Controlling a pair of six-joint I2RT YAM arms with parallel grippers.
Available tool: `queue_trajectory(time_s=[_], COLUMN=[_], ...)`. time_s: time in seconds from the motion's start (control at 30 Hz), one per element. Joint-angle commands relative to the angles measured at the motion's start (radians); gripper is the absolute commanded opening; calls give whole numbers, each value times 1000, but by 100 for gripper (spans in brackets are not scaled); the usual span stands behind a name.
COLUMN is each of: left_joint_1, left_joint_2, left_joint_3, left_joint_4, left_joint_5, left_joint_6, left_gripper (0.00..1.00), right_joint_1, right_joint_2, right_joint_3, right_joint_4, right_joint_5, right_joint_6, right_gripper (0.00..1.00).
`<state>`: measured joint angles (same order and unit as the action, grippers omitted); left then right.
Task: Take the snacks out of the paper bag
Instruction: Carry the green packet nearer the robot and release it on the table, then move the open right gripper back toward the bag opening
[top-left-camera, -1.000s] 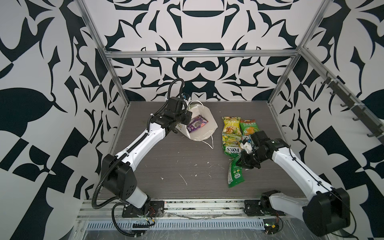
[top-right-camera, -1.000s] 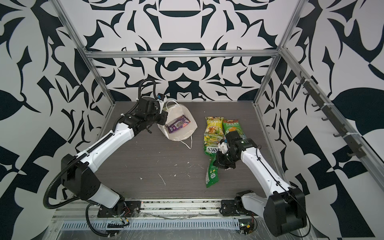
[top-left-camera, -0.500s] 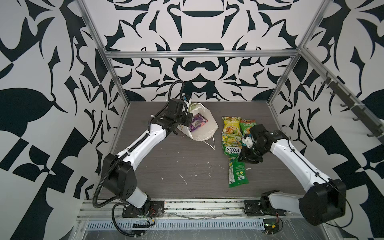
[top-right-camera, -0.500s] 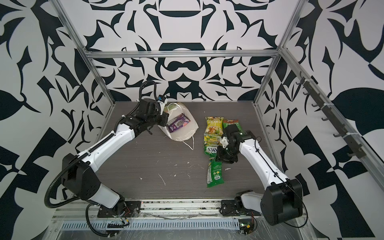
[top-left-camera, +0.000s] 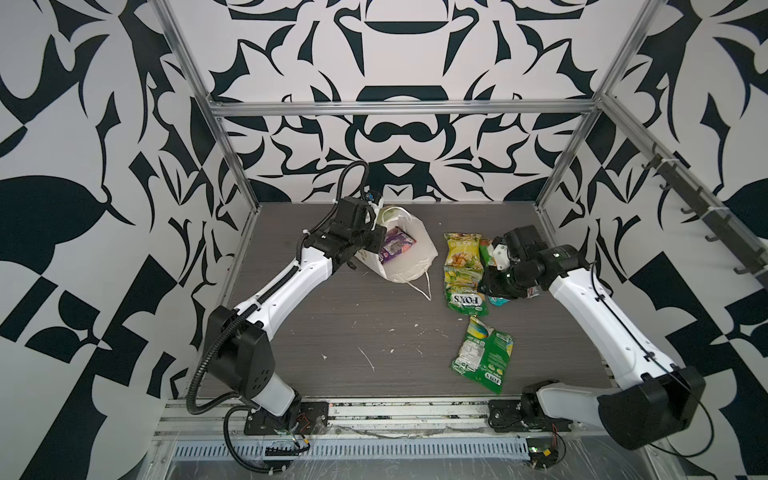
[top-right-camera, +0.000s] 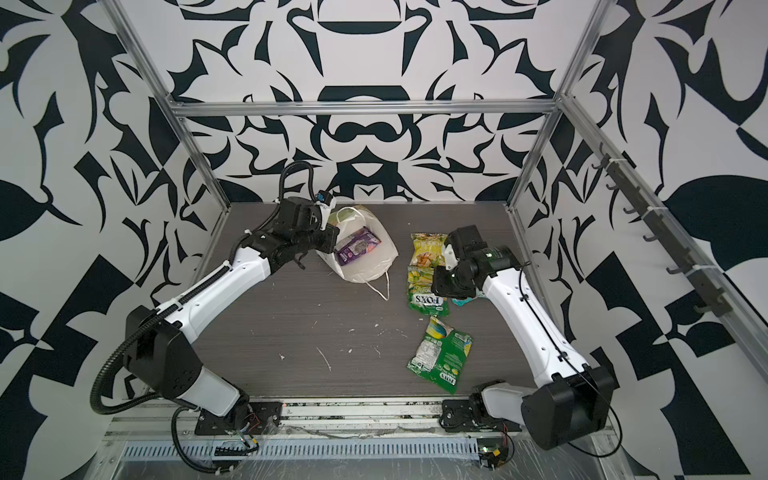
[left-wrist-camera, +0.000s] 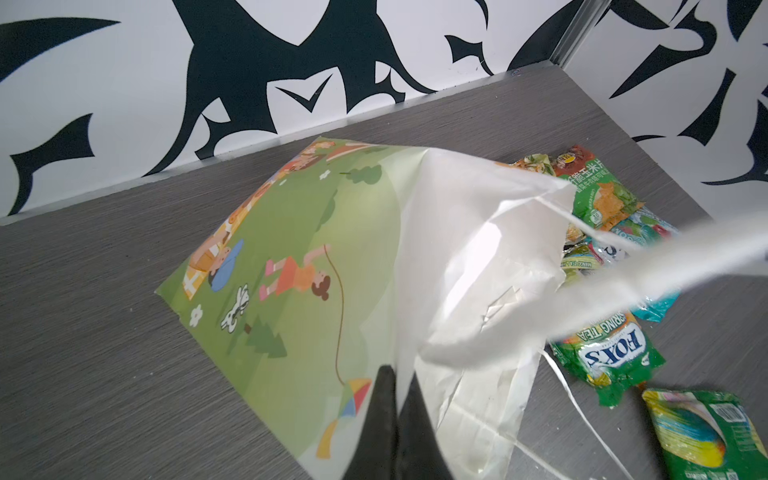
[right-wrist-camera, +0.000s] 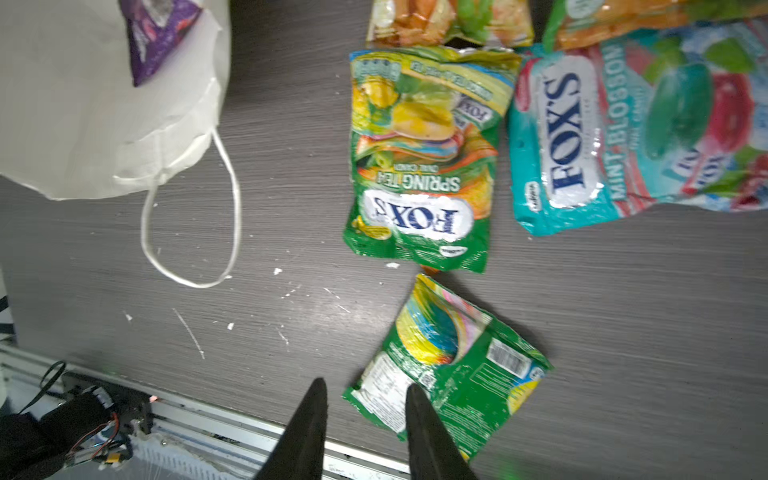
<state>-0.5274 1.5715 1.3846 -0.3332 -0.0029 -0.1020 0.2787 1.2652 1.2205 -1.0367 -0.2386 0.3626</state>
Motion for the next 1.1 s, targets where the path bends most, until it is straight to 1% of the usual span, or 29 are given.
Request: queue_trajectory(time_s=[0.0,0.03,0.1,0.17,0.2,0.27,0.33,0.37,0.53,0.63,0.77,0.93,1.07], left_joint_1=[4,3,4,4,4,4,4,5,4,4,4,4,4], left_joint_2=[22,23,29,35,38,42,46,47,52,47,41,26,27], left_joint_3=[32,30,30,26,27,30,29,27,34,30,27,16,11], left_joint_4=[-6,-2,-3,-1,-2,-7,-4,-1,-6,-6,-18,-17,-10], left_joint_5=[25,25,20,19,19,22,25,26,26,24,13,1,0], left_joint_6=[-24,-24,-24,-25,-26,-29,-29,-28,-30,-30,-30,-29,-29], left_gripper=[0,0,0,0,0,0,0,0,0,0,0,0,0], right_joint_1=[28,28,28,31,34,66,102,120,166,192,234,317,327], right_joint_2=[31,25,-13,-64,-75,-76,-68,-61,21,63,120,168,152], right_joint_3=[-77,-125,-234,-353,-381,-411,-424,-433,-471,-475,-452,-412,-384], right_joint_4=[-4,6,62,171,184,182,178,195,314,399,470,490,450], right_joint_5=[87,120,138,89,89,139,196,207,161,137,102,57,129], right_joint_6=[102,135,204,277,298,329,338,345,372,367,323,234,268], right_gripper=[35,37,41,42,43,45,46,48,50,50,46,39,39])
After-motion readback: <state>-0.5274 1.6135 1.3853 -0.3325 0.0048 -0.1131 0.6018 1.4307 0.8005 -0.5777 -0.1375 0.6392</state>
